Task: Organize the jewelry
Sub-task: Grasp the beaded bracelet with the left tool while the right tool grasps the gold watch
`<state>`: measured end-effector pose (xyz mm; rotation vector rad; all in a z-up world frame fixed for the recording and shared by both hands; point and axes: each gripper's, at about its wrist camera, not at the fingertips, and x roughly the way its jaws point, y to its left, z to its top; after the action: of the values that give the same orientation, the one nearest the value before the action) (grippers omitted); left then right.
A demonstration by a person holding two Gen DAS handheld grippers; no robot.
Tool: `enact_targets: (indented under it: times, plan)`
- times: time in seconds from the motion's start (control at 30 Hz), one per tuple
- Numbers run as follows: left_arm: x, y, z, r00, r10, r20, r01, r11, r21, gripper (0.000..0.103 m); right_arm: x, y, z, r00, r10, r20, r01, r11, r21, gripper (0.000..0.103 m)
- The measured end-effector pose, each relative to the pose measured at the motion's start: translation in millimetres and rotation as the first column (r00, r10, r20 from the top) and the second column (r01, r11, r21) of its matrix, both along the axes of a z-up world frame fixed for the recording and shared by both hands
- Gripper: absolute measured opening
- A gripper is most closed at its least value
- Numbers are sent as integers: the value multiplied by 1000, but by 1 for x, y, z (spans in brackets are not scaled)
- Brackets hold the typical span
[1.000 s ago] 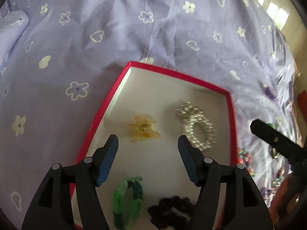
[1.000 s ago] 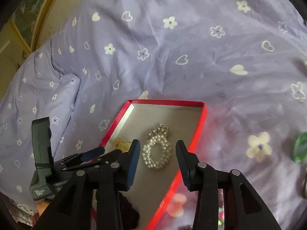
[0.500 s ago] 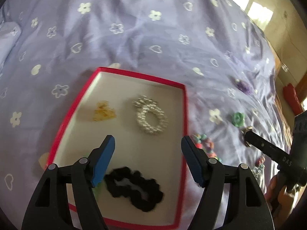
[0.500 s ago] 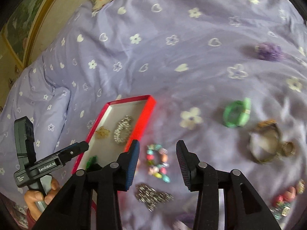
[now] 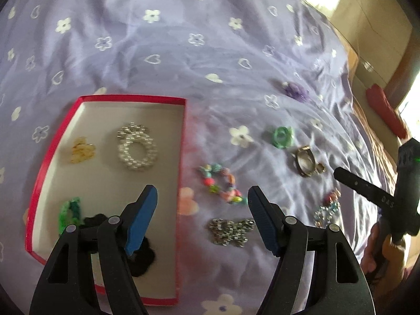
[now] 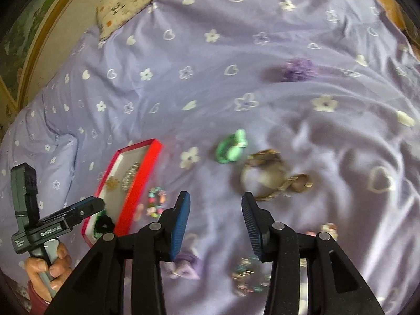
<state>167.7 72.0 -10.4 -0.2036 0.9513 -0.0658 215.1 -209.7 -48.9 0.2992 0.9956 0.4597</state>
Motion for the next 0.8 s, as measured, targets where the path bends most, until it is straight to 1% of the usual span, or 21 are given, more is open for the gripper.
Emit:
enact_targets:
  times: [0.17, 0.33, 0.53, 0.8]
  plan:
    - [6, -20, -8, 999, -38, -29, 38, 999, 5, 71, 2, -23, -6, 999, -37, -6, 37, 999, -32, 44]
    - [13, -33, -18, 997, -61, -56, 62, 998, 14, 71, 9, -31, -12, 999, -47, -6, 47, 998, -46, 44]
    - [26, -44, -31, 994, -63, -89, 67, 997, 46, 71, 20, -26, -16, 1000, -28, 1, 28, 998, -59, 44]
    - [50, -51, -52, 991, -44, -128, 55, 995, 84, 71, 42, -12, -28, 1000, 13, 0, -13, 992, -129, 44]
